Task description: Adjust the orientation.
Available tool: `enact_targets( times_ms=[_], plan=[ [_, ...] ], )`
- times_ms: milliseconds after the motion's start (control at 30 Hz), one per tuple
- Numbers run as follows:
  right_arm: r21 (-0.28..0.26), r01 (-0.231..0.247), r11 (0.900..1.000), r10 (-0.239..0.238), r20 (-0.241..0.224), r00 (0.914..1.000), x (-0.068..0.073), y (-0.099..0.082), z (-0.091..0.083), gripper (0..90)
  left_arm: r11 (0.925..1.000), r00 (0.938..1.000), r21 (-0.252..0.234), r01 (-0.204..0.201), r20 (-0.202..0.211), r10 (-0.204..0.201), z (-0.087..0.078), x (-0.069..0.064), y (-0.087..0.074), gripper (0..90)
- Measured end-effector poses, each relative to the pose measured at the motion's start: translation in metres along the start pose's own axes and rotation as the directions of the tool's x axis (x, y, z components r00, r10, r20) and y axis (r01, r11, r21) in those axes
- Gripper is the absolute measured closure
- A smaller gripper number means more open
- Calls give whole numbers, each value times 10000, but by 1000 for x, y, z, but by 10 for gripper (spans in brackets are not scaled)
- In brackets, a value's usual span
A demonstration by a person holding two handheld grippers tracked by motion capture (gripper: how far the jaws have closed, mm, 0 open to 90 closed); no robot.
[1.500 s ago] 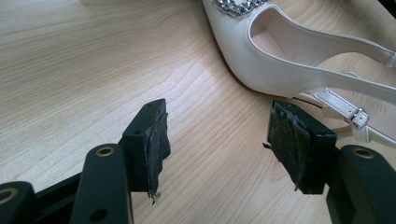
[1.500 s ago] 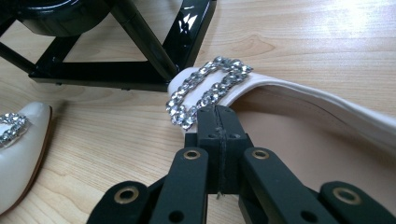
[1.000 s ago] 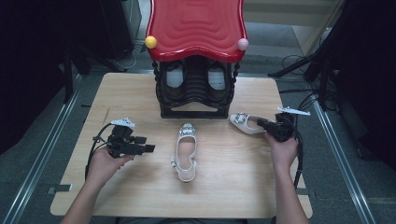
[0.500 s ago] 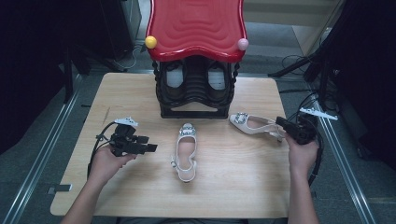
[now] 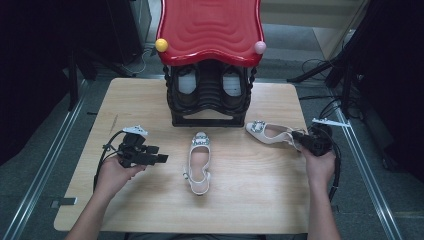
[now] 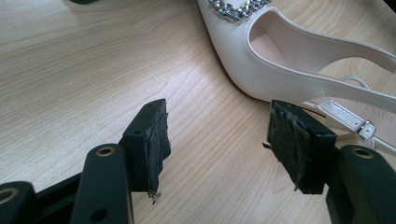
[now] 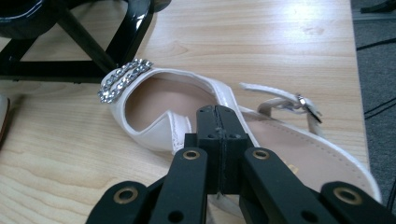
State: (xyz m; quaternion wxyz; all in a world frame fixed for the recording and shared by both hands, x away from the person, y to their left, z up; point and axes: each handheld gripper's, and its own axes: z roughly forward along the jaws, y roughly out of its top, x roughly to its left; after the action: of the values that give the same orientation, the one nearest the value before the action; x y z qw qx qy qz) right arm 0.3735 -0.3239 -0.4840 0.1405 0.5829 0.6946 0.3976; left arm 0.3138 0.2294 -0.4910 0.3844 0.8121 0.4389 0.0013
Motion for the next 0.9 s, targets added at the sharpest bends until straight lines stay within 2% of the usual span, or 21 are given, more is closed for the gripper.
enact_targets(
  times_ms=[67,267,333,400,633,900],
  plan=[
    [208,66,9998,-66,-8,10000,3,-1,2,900,10000,10000,-2,-5,20,5,0,1,0,385],
    [299,233,9993,-231,-75,9997,11,-3,0,900,10000,10000,20,65,40,-65,1,5,3,386],
    [344,153,9993,-143,-298,9995,12,-5,0,900,10000,10000,35,70,37,-70,2,6,4,387],
    [368,249,9990,-237,-327,9992,16,-7,-1,900,9999,9999,25,108,68,-108,3,6,5,387],
    [475,402,9981,-380,-464,9982,24,-12,-1,900,9999,9999,92,-47,122,46,10,6,11,388],
    [705,698,9951,-644,-766,9950,44,-16,2,889,9999,9998,28,137,145,-138,14,9,12,394]
  ],
)
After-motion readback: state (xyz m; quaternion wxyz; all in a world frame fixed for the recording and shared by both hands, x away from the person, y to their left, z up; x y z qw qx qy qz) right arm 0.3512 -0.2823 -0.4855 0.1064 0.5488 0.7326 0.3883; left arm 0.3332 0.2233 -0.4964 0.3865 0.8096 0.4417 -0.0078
